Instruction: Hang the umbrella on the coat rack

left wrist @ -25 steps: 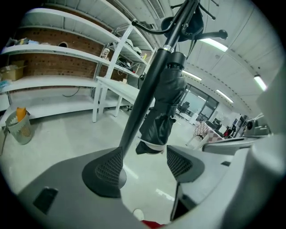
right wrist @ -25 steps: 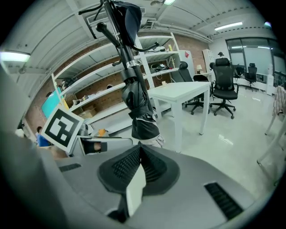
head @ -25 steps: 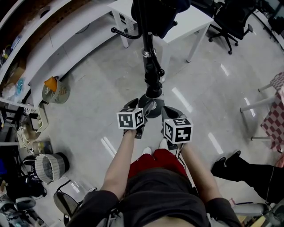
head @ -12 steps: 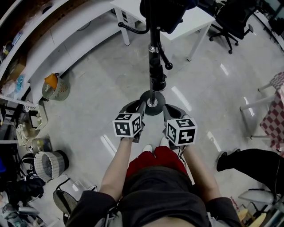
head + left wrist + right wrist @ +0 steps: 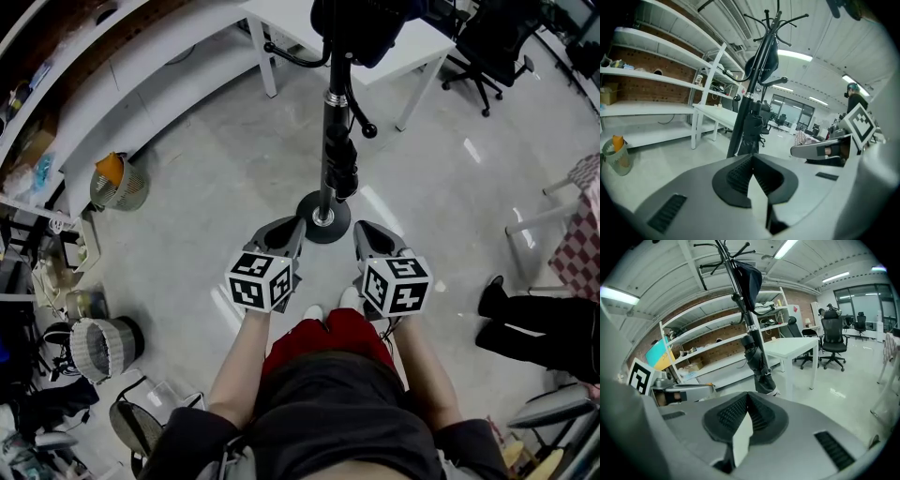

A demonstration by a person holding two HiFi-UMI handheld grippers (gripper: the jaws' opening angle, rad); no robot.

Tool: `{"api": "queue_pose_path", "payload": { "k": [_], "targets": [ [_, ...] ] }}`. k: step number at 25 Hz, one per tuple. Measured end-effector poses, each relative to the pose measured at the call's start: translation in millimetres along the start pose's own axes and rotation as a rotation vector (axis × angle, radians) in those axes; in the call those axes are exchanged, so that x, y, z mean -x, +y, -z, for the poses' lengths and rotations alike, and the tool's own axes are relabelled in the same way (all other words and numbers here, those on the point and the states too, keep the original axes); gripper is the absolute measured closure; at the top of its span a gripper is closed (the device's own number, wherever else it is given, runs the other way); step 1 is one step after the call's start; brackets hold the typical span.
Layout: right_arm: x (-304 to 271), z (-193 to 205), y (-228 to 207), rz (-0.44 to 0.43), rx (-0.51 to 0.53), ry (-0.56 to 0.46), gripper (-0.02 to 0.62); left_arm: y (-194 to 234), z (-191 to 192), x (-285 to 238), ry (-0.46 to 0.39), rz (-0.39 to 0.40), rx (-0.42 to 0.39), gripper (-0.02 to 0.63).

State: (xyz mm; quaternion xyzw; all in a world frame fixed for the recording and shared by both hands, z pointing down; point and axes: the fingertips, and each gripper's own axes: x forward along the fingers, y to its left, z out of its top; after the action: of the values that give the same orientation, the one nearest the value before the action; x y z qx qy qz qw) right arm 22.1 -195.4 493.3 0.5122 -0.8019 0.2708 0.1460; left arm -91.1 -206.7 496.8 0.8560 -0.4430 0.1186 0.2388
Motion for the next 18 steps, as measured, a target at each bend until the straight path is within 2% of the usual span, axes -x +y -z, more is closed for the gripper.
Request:
{"api": "queue_pose_path", "payload": {
  "k": [10, 18],
  "targets": [
    [33, -14, 23, -0.016, 0.023, -0.088, 0.577, -22, -33, 51, -0.089, 0.013, -0.121, 0.594],
    [60, -35, 45, -0.056, 0.039, -0.183, 0.577, -39, -47, 77, -0.133, 0.028, -0.164, 0.594]
  ]
}}
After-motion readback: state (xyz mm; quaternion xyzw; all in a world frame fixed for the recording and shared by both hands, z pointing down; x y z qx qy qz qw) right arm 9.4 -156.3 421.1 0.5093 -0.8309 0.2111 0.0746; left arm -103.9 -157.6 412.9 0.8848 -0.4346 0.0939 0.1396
